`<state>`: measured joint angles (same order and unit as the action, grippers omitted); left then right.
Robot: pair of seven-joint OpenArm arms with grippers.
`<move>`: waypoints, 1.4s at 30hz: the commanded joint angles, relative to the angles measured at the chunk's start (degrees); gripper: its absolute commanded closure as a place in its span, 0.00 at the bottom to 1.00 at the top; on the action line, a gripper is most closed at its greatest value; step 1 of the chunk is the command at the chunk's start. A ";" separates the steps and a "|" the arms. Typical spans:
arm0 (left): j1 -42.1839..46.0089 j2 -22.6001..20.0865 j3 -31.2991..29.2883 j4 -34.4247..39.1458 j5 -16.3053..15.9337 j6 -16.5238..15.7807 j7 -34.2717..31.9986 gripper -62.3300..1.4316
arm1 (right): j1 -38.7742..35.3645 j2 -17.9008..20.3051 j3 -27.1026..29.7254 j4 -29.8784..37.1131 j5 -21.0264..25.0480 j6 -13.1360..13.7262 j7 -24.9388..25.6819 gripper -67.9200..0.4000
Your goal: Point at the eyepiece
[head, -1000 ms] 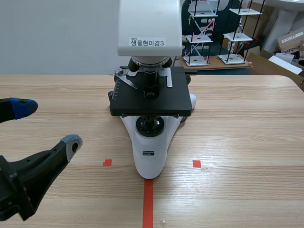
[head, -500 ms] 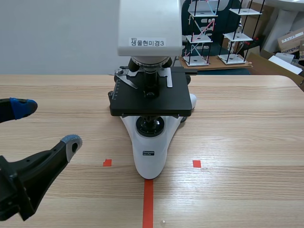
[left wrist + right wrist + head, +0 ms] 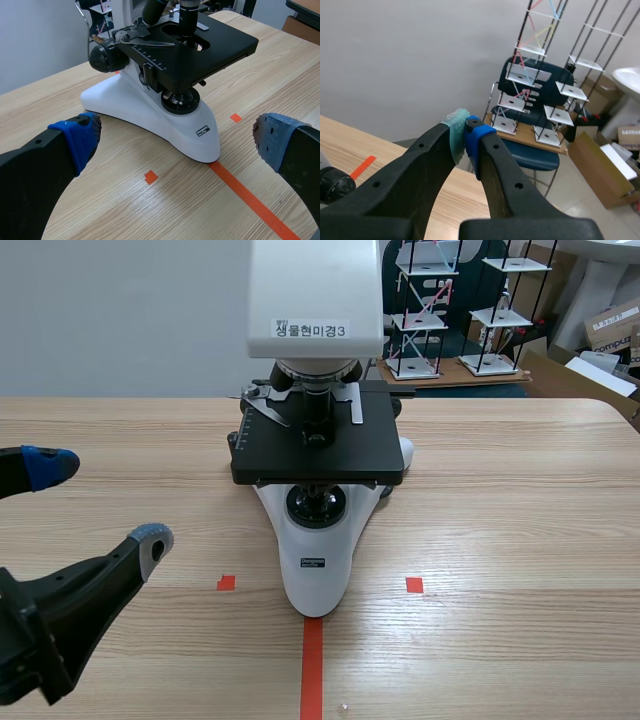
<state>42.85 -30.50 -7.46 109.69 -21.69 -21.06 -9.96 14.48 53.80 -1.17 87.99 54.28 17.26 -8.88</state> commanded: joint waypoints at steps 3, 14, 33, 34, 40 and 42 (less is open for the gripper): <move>-0.17 0.15 0.37 0.61 -0.37 0.11 -1.01 0.00 | 7.41 -0.31 -3.45 -0.85 0.39 1.70 1.40 0.97; -0.17 0.15 0.37 0.61 -0.37 0.04 -1.01 0.00 | 19.39 -9.77 -12.83 -7.93 -0.07 4.50 -2.21 0.97; -0.17 0.15 0.37 0.61 -0.37 -0.11 -1.01 0.00 | 24.41 -17.33 -18.95 -10.34 0.26 9.86 -5.70 0.97; -0.17 0.15 0.37 0.61 -0.37 -0.11 -1.01 0.00 | 24.41 -17.49 -19.17 -10.34 0.52 9.86 -5.84 0.97; -0.17 0.15 0.37 0.61 -0.37 -0.11 -1.01 0.00 | 24.39 -18.23 -20.09 -10.34 0.63 9.86 -6.23 0.97; -0.17 0.15 0.37 0.61 -0.37 -0.11 -0.98 0.00 | 24.39 -18.25 -20.09 -10.34 0.63 9.86 -6.23 0.97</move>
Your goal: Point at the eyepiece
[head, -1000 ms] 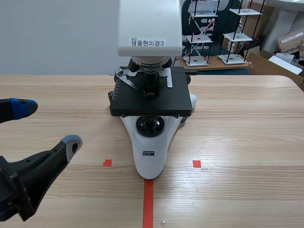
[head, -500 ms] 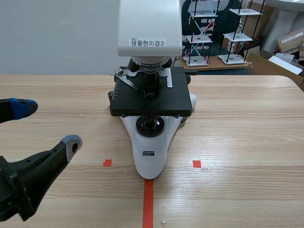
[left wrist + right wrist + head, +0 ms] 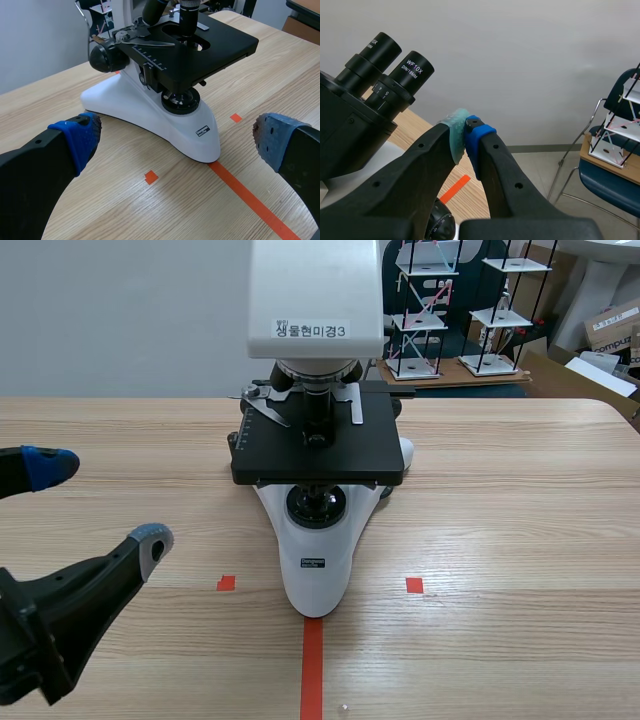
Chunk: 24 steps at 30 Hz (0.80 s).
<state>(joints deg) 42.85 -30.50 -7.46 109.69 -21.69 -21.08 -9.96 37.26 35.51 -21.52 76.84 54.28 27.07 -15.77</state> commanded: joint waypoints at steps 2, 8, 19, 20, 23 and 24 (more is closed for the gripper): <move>-0.17 0.15 0.37 0.61 -0.37 -0.09 -0.98 0.00 | 1.62 0.04 0.22 0.81 0.63 0.04 0.68 0.97; -0.17 0.15 0.37 0.61 -0.35 -0.09 -0.98 0.00 | 1.62 0.02 0.15 0.81 0.63 1.14 0.68 0.97; -0.17 0.15 0.37 0.61 -0.35 -0.07 -0.98 0.00 | 1.62 0.02 0.15 0.81 0.63 1.97 0.72 0.97; -0.17 0.15 0.37 0.61 -0.35 -0.07 -0.98 0.00 | 1.62 0.02 0.15 0.81 0.63 1.97 0.72 0.97; -0.17 0.15 0.37 0.61 -0.35 -0.07 -0.98 0.00 | 1.62 0.02 0.11 0.81 0.63 1.97 0.72 0.97; -0.17 0.15 0.37 0.61 -0.35 -0.07 -0.98 0.00 | 1.62 0.02 0.11 0.81 0.63 1.97 0.74 0.97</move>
